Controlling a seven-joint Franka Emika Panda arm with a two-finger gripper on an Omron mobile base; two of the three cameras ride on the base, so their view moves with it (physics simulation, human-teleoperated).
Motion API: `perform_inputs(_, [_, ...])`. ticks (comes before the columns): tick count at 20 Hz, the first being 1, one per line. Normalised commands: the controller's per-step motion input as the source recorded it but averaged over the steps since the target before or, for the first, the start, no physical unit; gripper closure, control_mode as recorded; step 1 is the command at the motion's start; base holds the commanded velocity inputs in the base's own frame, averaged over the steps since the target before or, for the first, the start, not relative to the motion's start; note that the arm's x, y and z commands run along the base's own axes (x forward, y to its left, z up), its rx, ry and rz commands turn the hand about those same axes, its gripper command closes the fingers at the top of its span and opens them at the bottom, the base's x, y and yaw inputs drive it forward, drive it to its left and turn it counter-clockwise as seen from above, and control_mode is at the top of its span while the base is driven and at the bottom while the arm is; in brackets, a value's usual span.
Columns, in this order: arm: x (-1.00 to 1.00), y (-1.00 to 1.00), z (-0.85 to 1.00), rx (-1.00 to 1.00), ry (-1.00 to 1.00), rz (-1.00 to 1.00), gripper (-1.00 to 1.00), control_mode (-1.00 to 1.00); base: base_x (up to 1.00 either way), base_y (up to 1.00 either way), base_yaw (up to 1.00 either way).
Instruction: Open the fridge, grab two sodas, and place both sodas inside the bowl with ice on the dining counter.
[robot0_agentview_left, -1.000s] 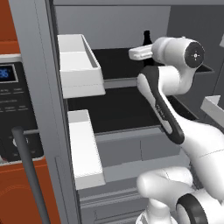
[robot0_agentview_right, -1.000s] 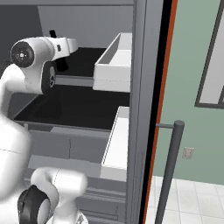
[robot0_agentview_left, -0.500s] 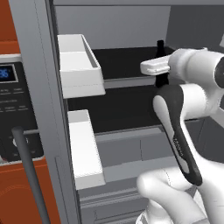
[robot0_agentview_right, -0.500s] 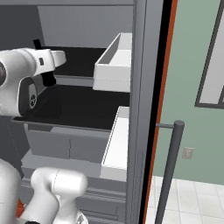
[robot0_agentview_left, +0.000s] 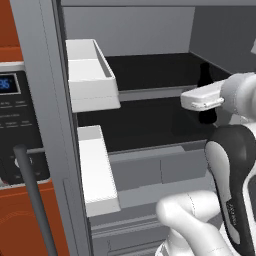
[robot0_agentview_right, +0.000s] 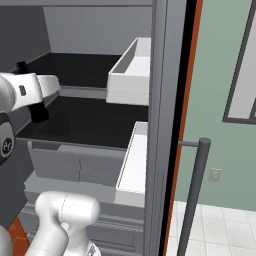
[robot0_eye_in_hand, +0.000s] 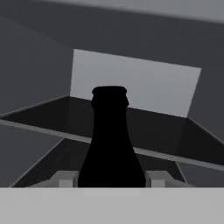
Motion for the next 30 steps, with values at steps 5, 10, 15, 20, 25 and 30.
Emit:
perform_inputs(5, [-0.97, -0.07, -0.09, -0.08, 0.11, 0.02, 1.0, -1.0, 0.0, 0.0, 0.0])
perform_inputs(10, [-0.87, -0.02, -0.16, -0.06, 0.06, 0.0, 1.0, -1.0, 0.0, 0.0, 0.0])
perform_inputs(15, [-0.59, 0.0, -0.14, -0.02, 0.0, 0.0, 1.0, -1.0, 0.0, 0.0, 0.0])
perform_inputs(20, [-0.04, 0.03, -0.01, -0.02, 0.0, 0.0, 1.0, -1.0, 0.0, 0.0, 0.0])
perform_inputs(25, [-0.09, -0.02, 0.0, 0.0, 0.0, 0.0, 1.0, -1.0, 0.0, 0.0, 0.0])
perform_inputs(30, [-0.2, -0.06, -0.03, 0.0, -0.01, 0.0, 1.0, 1.0, -0.45, -0.06, 0.0])
